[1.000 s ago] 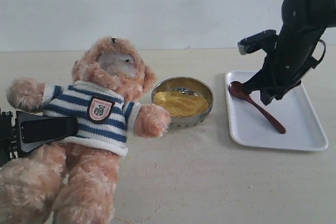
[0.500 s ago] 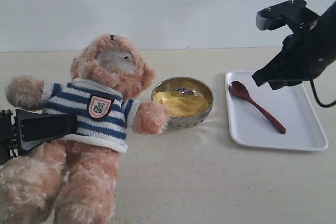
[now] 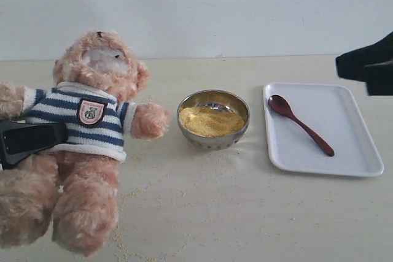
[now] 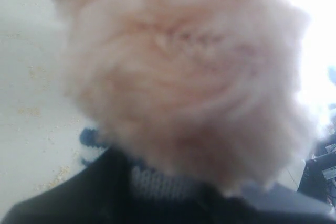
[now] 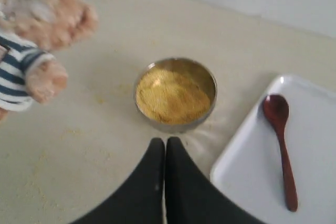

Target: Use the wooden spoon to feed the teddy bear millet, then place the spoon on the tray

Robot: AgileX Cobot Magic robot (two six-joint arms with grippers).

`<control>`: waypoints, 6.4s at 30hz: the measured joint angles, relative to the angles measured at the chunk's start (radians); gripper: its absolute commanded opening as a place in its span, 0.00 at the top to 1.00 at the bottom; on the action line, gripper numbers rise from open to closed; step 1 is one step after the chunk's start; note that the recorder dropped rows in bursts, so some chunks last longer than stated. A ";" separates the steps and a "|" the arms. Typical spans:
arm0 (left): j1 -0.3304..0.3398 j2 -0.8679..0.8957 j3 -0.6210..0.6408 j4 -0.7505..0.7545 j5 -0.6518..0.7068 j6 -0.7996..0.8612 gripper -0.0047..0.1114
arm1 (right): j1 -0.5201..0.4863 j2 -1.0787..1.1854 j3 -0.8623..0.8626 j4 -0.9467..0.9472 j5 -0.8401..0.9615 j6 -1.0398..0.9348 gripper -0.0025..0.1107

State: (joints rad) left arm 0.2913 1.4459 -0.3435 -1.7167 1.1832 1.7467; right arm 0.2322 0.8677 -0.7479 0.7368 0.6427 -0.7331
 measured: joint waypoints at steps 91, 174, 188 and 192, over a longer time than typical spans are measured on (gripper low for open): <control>0.058 0.096 0.030 0.015 0.021 0.104 0.48 | -0.001 -0.749 0.340 0.020 0.113 0.076 0.98; -0.004 -1.083 0.032 -0.017 0.034 -0.224 0.92 | -0.001 -0.772 0.736 0.036 -0.083 0.076 0.98; -0.020 -1.083 0.032 -0.017 0.034 -0.224 0.92 | -0.001 -0.862 0.743 0.046 -0.101 0.076 0.98; -0.020 -1.083 0.032 -0.017 0.034 -0.224 0.92 | -0.001 -0.862 0.743 0.046 -0.101 0.076 0.98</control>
State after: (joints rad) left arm 0.2718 0.3627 -0.3110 -1.7337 1.2172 1.5228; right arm 0.2314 0.0061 -0.0054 0.7830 0.5419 -0.6572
